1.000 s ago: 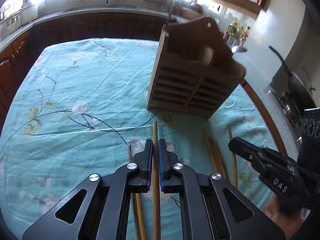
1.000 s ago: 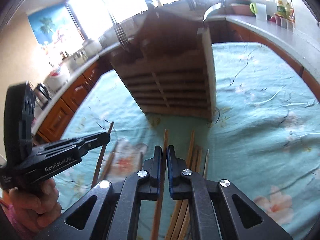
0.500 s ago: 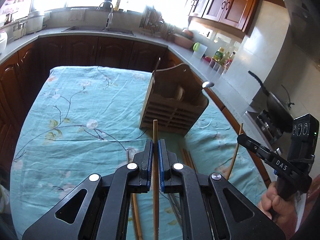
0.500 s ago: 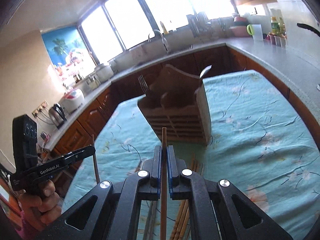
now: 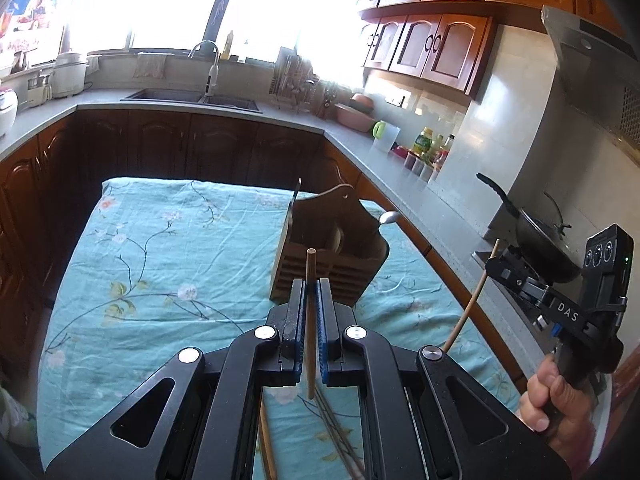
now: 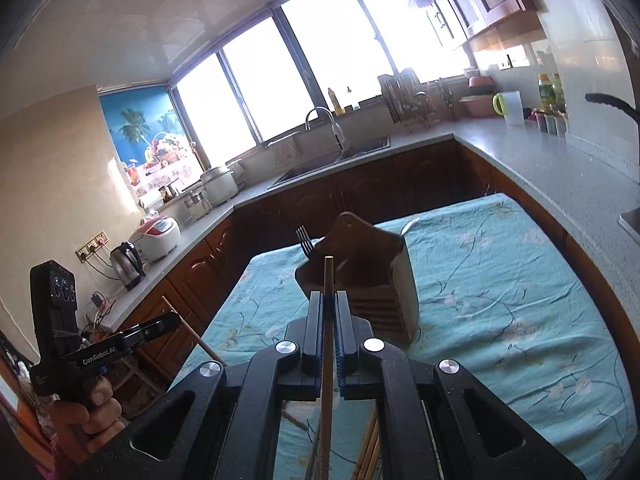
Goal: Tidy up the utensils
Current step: 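Lift the chopstick with the left gripper while the right gripper carries its chopstick into the caddy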
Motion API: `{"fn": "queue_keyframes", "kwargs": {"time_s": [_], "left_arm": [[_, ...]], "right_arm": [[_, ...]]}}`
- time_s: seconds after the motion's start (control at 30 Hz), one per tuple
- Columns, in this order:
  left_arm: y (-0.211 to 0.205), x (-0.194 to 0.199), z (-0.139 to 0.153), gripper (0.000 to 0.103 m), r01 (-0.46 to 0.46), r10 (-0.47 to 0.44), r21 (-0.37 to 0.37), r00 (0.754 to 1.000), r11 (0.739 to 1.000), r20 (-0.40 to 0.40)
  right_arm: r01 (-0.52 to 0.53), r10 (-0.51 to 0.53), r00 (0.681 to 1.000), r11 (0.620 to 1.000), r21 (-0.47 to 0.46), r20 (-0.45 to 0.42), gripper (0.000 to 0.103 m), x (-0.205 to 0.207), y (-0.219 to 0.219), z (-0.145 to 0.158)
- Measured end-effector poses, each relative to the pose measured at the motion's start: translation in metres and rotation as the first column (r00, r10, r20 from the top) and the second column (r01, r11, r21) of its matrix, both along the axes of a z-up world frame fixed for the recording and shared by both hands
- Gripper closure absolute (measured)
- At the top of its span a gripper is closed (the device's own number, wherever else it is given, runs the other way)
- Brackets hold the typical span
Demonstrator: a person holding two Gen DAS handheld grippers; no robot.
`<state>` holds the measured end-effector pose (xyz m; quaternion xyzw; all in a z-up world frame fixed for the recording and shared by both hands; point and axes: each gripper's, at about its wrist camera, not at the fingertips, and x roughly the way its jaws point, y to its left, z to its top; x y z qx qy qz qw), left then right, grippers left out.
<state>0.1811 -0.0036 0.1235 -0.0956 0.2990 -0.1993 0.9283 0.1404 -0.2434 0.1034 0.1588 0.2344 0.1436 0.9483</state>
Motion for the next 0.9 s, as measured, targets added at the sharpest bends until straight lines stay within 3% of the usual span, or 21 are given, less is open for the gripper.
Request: {"fn": "queue_keyframes", "kwargs": {"time_s": [0.43,0.9], "left_arm": [[0.003,0.011,0.03,0.099,-0.022,0.024,-0.022,0.996,1.0,0.08],[0.002,0.054,0.077,0.099,-0.052,0.063,-0.06,0.978,0.997,0.2]], "right_arm": [[0.069,-0.07,0.994,0.998,0.006,0.085,0.098,0.014,-0.015,0.024],[0.155,-0.156,0.966,0.988,0.02,0.205,0.098,0.054,-0.028,0.062]]}}
